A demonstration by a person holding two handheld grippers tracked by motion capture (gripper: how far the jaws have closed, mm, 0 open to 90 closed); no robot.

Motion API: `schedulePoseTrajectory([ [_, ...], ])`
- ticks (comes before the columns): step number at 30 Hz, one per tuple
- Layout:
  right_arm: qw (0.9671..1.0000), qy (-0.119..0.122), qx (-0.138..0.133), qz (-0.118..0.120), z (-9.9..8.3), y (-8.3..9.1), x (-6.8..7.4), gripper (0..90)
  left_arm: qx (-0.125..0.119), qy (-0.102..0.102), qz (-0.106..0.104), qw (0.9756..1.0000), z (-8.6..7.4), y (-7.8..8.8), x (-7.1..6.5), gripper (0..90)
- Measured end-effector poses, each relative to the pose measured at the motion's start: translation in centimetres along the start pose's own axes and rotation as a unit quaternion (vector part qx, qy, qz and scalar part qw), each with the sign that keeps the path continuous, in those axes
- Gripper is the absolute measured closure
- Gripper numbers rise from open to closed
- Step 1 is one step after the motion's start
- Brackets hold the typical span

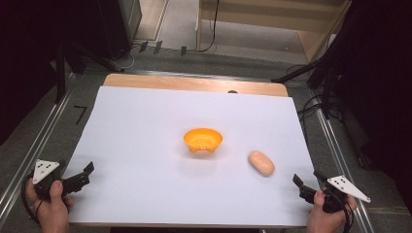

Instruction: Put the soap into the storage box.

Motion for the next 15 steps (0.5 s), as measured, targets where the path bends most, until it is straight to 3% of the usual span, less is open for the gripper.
schedulePoseTrajectory([
  [4,0.9996,0.014,0.010,0.021,0.08,-0.11,0.39,15.1,-0.004,-0.004,0.003,1.0000,0.03,0.00,-0.06,6.8],
  [8,0.9982,0.046,0.031,0.025,0.41,-0.06,0.12,14.8,-0.005,-0.007,0.004,1.0000,0.02,0.07,-0.07,6.8],
  [10,0.9969,0.048,0.043,0.045,0.71,0.09,0.27,13.7,-0.005,-0.005,0.004,1.0000,0.03,0.09,-0.04,6.8],
  [12,0.9947,0.057,0.061,0.060,0.71,0.02,0.43,13.2,-0.005,-0.004,0.004,1.0000,0.04,0.06,-0.04,6.8],
  [15,0.9848,0.088,0.121,0.088,0.00,-0.40,0.94,12.0,-0.003,-0.006,0.004,1.0000,0.01,0.02,-0.06,6.8],
])
Point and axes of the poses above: each handheld gripper's, and its own axes: y roughly backward along the jaws, z roughly out of its top, x roughly to its left, the point moved 10 cm from there along -y, roughly forward along the jaws, and after that the axes turned 13 degrees about y, right-handed, at the moved point
